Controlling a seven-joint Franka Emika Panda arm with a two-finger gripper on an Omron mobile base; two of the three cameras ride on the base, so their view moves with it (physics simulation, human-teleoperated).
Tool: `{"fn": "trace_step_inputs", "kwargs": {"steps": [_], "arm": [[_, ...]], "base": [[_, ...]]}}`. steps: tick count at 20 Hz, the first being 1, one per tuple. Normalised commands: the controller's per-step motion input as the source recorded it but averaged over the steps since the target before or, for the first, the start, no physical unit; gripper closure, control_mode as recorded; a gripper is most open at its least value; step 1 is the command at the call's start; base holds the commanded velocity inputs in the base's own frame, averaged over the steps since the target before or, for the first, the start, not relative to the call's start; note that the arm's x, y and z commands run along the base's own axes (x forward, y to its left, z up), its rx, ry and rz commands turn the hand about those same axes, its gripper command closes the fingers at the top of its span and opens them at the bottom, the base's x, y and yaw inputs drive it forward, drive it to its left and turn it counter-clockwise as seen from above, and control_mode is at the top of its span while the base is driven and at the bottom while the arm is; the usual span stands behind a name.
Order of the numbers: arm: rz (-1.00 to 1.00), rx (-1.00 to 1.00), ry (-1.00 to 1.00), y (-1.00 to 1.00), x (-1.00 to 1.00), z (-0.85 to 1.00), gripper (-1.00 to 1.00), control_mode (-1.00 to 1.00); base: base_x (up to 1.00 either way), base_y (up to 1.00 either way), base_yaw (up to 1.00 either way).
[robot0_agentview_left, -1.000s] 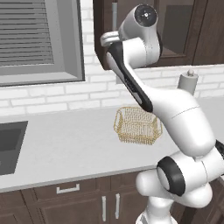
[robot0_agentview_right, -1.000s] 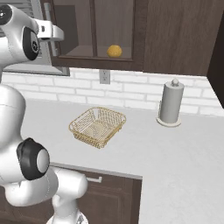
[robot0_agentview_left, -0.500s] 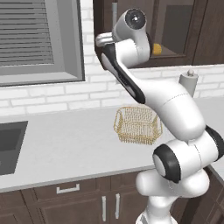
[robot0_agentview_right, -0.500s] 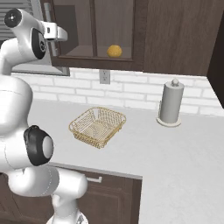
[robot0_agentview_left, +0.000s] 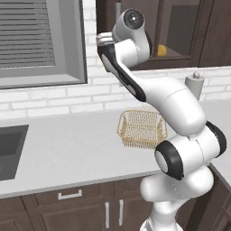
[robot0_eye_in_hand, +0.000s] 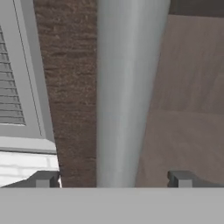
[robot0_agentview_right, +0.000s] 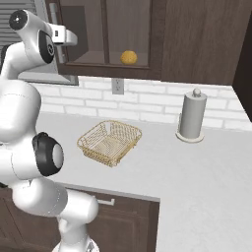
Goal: Open the cabinet, pick up the bread from the cabinet and place it in the basket. Then move the basket to the dining counter.
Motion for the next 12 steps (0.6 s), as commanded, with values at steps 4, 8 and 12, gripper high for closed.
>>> {"fn": "trace_step_inputs", "kwargs": {"steps": [4,8,12], "arm": [[0.00,0.00,-0.09,-0.03,0.41,-0.43,1.00,-1.00],[0.00,0.00,-0.09,-0.34,0.30,-0.54,1.00,-1.00],[0.00,0.00,0.00,-0.59,0.34,-0.35,1.00,-1.00]], "base": [[0.00,0.00,0.00],[0.00,0.00,0.00],[0.00,0.00,0.00]]}}
